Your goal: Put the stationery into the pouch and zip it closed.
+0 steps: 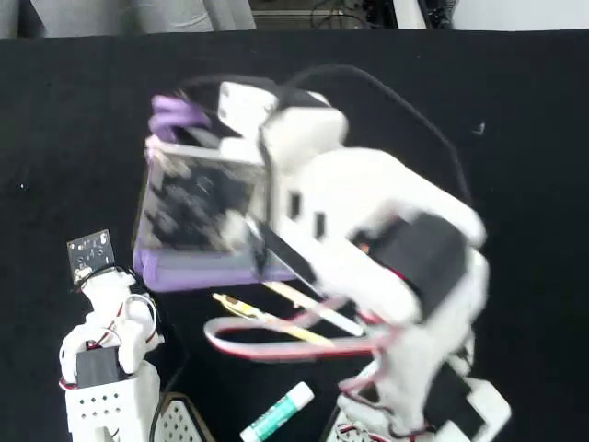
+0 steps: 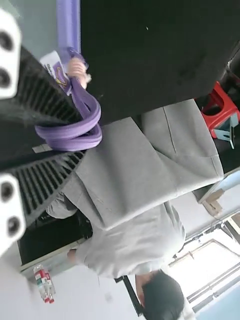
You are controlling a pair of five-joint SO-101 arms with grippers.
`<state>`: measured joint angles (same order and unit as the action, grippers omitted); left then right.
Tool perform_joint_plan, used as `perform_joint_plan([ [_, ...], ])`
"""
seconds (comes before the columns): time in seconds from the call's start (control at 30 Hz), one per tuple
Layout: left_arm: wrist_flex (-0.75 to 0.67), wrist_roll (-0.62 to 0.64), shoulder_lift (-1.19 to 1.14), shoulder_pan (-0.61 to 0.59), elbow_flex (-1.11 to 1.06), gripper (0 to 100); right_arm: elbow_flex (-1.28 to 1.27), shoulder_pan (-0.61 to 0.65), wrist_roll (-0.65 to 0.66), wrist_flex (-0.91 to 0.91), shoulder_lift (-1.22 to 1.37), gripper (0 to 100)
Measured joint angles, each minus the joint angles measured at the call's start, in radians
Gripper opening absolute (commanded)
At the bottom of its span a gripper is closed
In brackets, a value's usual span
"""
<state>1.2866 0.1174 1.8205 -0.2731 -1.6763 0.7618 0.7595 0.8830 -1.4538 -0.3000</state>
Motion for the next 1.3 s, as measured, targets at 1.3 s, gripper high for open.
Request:
perform_joint_plan([
  [1.3, 0.000, 0.000, 0.000, 0.000, 0.000, 3, -1.266, -0.319, -0.233, 0.494, -0.546, 1.1],
])
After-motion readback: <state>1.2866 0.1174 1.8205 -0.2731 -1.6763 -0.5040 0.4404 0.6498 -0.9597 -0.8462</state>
